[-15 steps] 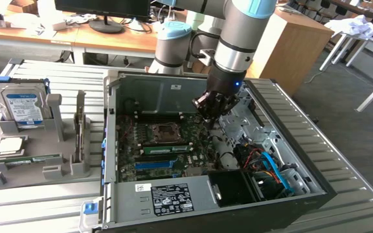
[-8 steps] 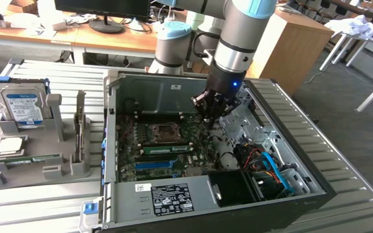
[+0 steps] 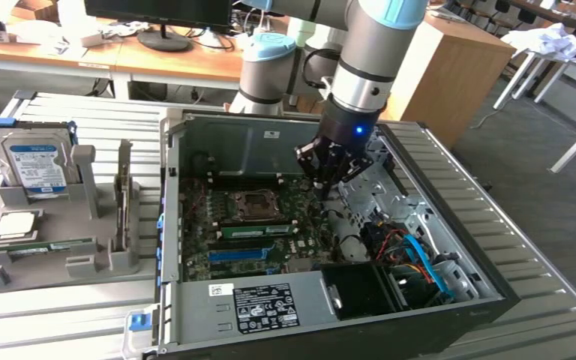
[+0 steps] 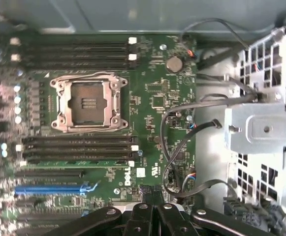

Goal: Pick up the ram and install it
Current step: 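Press down the ram until it locks into place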

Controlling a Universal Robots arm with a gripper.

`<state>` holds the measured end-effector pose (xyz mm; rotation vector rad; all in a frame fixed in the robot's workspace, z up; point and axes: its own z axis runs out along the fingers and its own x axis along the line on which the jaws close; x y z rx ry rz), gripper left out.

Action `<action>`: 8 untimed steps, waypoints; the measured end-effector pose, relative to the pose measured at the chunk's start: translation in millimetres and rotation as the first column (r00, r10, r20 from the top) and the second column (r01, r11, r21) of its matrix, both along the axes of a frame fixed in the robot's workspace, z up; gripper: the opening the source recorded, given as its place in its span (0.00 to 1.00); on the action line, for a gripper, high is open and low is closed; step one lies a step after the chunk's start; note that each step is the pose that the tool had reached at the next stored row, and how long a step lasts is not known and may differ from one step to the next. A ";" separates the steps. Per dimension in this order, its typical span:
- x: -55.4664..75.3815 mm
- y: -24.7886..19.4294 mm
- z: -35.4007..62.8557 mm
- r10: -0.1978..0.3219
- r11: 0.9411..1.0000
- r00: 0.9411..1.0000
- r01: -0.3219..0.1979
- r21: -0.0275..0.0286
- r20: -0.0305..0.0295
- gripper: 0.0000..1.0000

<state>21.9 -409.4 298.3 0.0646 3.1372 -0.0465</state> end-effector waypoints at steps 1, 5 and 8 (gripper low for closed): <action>0.0 0.0 -0.1 -0.018 1.000 1.000 0.018 0.000 0.000 0.10; 0.0 0.0 -0.3 -0.090 0.996 0.996 0.090 0.000 0.000 0.10; 0.0 0.0 -0.5 -0.145 0.989 0.989 0.145 0.000 0.000 0.10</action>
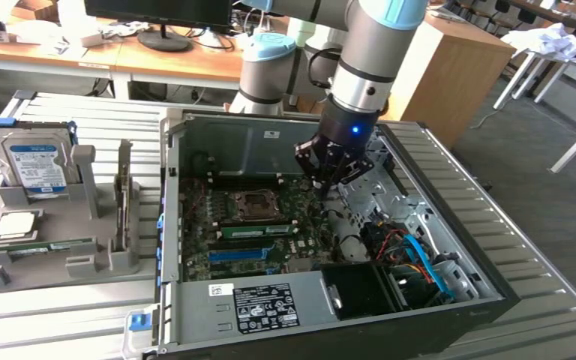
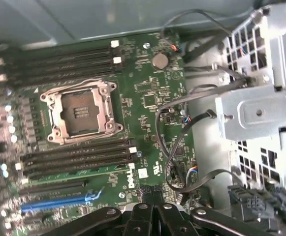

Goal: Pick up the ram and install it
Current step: 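Press down the ram until it locks into place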

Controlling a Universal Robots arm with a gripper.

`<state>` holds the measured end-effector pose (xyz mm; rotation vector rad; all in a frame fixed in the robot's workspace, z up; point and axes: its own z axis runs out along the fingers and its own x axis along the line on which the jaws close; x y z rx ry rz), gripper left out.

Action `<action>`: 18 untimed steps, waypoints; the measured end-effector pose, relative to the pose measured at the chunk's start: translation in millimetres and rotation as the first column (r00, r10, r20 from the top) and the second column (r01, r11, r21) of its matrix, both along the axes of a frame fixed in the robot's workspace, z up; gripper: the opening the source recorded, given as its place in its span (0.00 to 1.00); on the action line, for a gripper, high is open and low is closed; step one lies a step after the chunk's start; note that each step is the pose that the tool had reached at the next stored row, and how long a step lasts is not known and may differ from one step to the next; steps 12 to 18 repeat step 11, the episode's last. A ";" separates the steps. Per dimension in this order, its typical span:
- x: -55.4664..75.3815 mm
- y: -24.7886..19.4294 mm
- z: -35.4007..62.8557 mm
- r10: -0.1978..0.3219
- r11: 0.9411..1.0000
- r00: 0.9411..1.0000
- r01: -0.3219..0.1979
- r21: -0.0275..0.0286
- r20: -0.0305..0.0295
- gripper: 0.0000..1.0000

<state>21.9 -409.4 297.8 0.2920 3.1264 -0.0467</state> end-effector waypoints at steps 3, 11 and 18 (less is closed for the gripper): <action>0.0 0.0 -0.1 -0.054 0.999 0.999 0.054 0.000 0.000 0.10; 0.0 0.0 -0.2 -0.084 0.996 0.996 0.084 0.001 0.000 0.10; 0.0 0.0 -0.2 -0.084 0.996 0.996 0.084 0.001 0.000 0.10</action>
